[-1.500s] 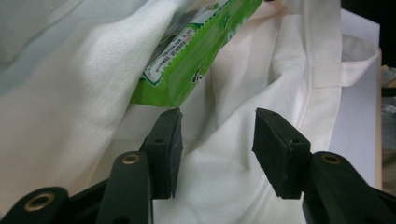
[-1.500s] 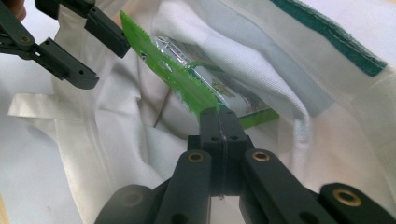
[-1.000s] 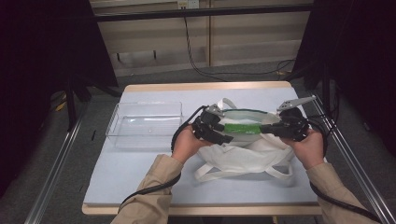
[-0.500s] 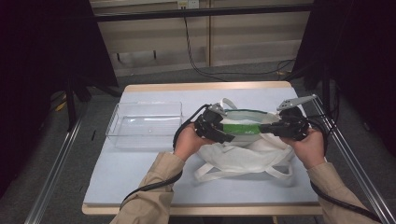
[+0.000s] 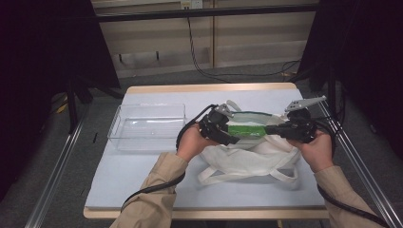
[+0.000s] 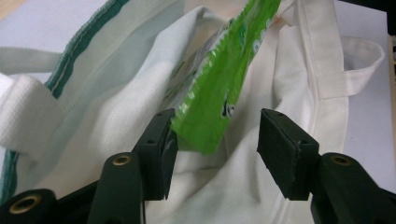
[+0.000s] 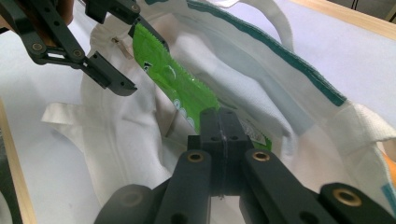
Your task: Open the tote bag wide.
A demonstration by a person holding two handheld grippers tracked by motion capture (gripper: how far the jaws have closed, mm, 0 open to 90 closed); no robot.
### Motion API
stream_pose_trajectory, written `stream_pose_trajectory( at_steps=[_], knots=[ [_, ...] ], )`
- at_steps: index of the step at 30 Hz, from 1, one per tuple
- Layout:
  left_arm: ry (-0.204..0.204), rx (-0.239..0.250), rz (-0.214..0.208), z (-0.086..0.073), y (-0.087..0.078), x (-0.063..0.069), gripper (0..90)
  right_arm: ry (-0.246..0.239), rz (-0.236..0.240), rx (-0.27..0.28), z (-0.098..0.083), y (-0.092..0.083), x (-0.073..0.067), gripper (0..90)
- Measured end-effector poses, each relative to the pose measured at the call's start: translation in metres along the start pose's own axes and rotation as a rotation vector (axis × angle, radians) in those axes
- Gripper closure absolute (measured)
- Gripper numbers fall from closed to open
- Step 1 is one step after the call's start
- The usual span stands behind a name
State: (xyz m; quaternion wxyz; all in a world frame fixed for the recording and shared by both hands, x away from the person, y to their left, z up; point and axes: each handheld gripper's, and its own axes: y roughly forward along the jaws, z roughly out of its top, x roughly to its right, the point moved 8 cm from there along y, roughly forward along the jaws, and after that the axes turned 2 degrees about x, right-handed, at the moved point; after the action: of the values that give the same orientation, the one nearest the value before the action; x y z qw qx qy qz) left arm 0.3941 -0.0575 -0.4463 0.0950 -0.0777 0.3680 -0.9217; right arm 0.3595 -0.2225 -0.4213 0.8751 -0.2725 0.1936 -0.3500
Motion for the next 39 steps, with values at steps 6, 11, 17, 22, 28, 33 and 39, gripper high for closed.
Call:
stream_pose_trajectory(
  at_steps=[6, 11, 17, 22, 28, 33, 39],
  knots=[
    [0.042, -0.009, 0.009, 0.006, 0.005, 0.000, 44.6, -0.010, 0.009, 0.000, 0.001, 0.005, -0.002, 90.0],
    [0.047, -0.017, 0.013, 0.005, 0.008, 0.000, 45.1, -0.021, 0.015, 0.004, 0.003, 0.008, -0.005, 90.0],
    [0.057, -0.035, 0.018, 0.002, 0.010, 0.000, 46.0, -0.036, 0.027, 0.005, 0.009, 0.010, -0.010, 90.0],
    [0.070, -0.054, 0.037, 0.000, 0.007, -0.001, 47.5, -0.040, 0.036, 0.012, 0.014, 0.012, -0.015, 90.0],
    [0.085, -0.075, 0.060, -0.004, 0.005, -0.004, 50.2, -0.047, 0.048, 0.030, 0.021, 0.015, -0.020, 90.0],
    [0.104, -0.076, 0.074, -0.006, 0.004, -0.006, 55.7, -0.051, 0.055, 0.034, 0.023, 0.016, -0.022, 90.0],
    [0.129, -0.095, 0.103, -0.006, 0.002, -0.007, 62.2, -0.065, 0.051, 0.053, 0.024, 0.017, -0.024, 89.5]
  ],
)
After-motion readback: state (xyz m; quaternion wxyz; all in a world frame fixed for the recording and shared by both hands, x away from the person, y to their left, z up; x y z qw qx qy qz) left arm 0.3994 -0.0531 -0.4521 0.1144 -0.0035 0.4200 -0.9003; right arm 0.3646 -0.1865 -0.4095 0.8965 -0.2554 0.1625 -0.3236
